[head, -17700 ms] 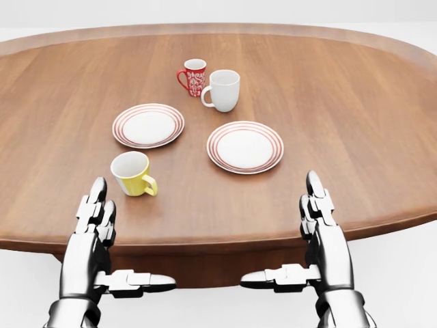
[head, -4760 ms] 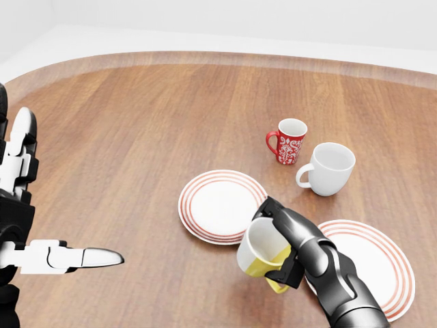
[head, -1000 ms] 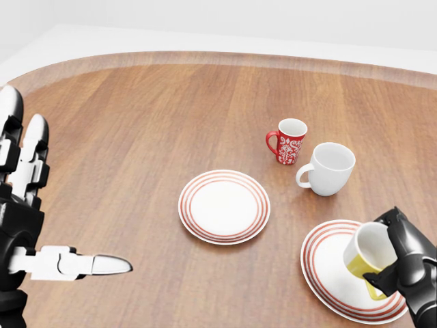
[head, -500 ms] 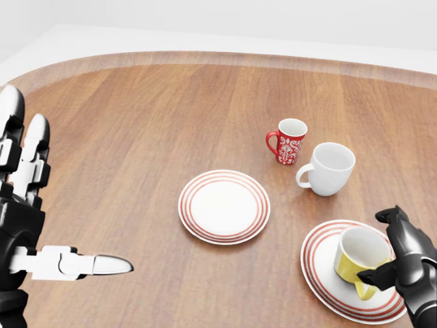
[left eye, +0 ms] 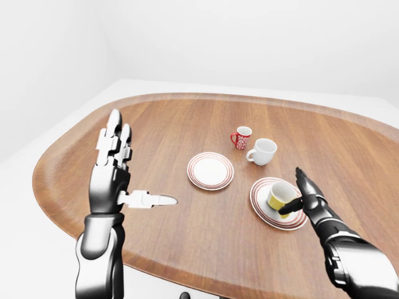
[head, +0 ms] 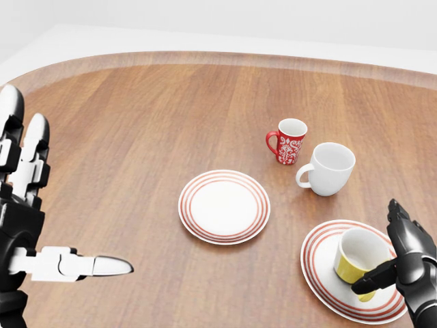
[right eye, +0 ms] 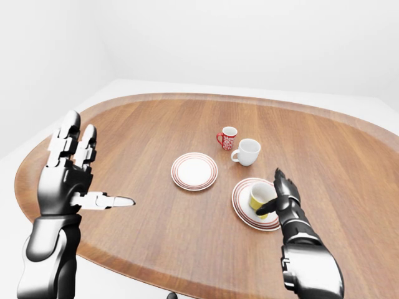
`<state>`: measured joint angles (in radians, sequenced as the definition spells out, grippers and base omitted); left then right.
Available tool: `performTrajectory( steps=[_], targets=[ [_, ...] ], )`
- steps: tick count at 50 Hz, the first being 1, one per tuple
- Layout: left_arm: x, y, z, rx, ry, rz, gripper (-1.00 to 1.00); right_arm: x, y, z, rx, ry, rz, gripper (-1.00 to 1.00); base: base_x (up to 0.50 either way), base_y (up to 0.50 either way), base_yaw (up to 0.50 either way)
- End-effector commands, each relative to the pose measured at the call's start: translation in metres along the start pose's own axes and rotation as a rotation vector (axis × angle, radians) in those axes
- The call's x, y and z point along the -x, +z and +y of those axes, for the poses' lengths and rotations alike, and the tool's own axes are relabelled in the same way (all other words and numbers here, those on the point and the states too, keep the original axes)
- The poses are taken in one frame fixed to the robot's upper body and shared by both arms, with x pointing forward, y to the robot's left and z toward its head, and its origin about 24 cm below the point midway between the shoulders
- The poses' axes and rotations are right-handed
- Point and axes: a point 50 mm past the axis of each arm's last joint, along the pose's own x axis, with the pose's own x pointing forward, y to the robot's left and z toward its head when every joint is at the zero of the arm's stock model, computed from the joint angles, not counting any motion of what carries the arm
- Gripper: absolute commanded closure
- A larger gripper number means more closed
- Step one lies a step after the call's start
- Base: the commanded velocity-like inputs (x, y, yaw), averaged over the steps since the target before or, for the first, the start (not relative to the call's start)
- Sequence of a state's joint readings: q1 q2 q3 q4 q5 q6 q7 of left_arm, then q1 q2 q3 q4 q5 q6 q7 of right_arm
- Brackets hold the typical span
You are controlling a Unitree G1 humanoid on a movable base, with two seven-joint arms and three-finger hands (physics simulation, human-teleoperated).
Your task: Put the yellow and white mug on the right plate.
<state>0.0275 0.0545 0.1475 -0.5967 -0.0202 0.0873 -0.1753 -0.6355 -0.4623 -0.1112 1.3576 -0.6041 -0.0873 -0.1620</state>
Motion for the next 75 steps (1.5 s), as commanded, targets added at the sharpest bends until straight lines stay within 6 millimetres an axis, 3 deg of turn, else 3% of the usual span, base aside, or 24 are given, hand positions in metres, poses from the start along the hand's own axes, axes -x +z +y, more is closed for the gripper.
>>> performTrajectory(
  steps=[1,21,47,59,68,75],
  targets=[
    [0.000,-0.001,0.000,0.001,-0.001,0.005,-1.00,0.000,0.000,-0.001,-0.008,-0.005,0.000,-1.00,0.00,0.00,0.00],
    [0.000,-0.001,-0.002,0.004,-0.006,0.004,-1.00,-0.003,0.004,-0.015,-0.074,-0.034,-0.007,-1.00,0.00,0.00,0.00],
    [0.001,-0.004,-0.003,0.004,-0.010,0.018,-1.00,-0.003,0.069,-0.080,-0.194,-0.105,-0.287,-1.00,0.00,0.00,0.00],
    [0.001,-0.002,-0.003,0.002,-0.012,0.011,-1.00,0.031,0.103,-0.115,-0.269,-0.181,-0.474,-1.00,0.00,0.00,0.00],
    [0.002,0.000,-0.003,0.003,-0.013,0.001,-1.00,0.083,0.140,-0.137,-0.257,-0.251,-0.763,-1.00,0.00,0.00,0.00],
    [0.002,0.002,-0.004,0.003,-0.014,-0.004,-1.00,0.113,0.154,-0.148,-0.239,-0.298,-0.901,-1.00,0.00,0.00,0.00]
  ],
)
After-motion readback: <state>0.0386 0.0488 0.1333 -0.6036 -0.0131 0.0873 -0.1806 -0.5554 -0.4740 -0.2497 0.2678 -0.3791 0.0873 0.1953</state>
